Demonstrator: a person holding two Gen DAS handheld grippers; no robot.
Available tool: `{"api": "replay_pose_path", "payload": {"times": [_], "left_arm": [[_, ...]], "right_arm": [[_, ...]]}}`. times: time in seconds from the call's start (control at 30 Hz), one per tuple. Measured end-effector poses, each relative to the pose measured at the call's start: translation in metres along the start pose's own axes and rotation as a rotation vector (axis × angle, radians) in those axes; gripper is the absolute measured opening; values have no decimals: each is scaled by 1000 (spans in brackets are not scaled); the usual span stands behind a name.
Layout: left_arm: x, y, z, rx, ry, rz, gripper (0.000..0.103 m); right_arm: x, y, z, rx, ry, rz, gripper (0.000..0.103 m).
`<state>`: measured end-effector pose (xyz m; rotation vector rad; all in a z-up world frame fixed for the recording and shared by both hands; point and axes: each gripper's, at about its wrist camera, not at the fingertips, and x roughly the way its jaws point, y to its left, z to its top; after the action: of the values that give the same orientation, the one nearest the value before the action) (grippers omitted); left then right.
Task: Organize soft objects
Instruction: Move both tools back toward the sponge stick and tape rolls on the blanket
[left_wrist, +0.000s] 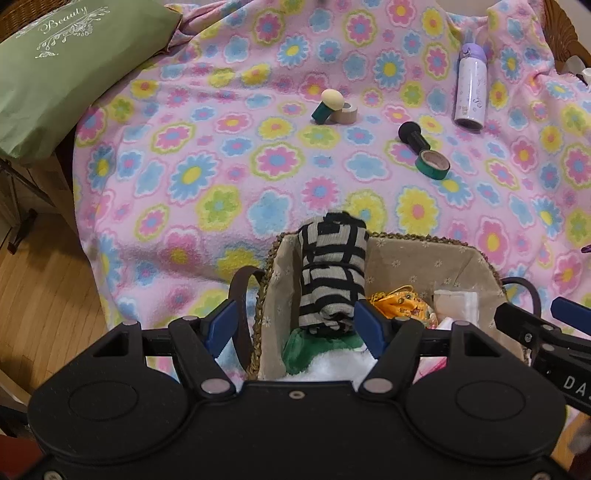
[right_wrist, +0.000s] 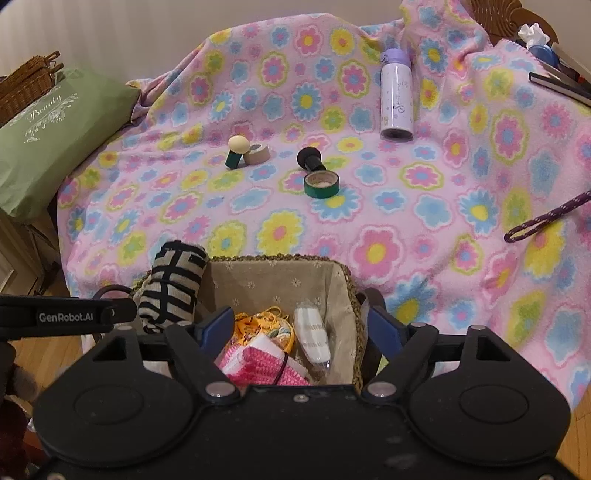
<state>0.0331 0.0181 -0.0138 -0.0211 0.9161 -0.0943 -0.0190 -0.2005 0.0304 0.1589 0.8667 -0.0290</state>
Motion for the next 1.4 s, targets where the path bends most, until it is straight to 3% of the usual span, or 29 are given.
{"api": "replay_pose_path", "payload": {"times": [0.23, 0.4, 0.5, 0.6, 0.9, 1.1, 1.4], "left_arm": [[-11, 2, 22, 26, -71, -23, 65], [-9, 4, 54, 53, -148, -29, 66], [-2, 2, 75, 72, -196, -28, 81], [11, -2, 94, 98, -237, -30, 82], [89, -7, 141, 111, -181, -11, 83], [148, -8, 156, 110, -118, -3, 83], [210, -21, 171, 146, -96, -13, 83]], "right_arm": [[-1, -8, 21, -3, -54, -13, 87], [7, -13, 49, -45, -132, -29, 97], [19, -16, 65, -72, -158, -31, 100], [38, -18, 83, -84, -158, -32, 101], [107, -22, 115, -134, -116, -81, 103], [153, -29, 127, -101, -49, -59, 102], [204, -32, 138, -85, 14, -59, 102]]}}
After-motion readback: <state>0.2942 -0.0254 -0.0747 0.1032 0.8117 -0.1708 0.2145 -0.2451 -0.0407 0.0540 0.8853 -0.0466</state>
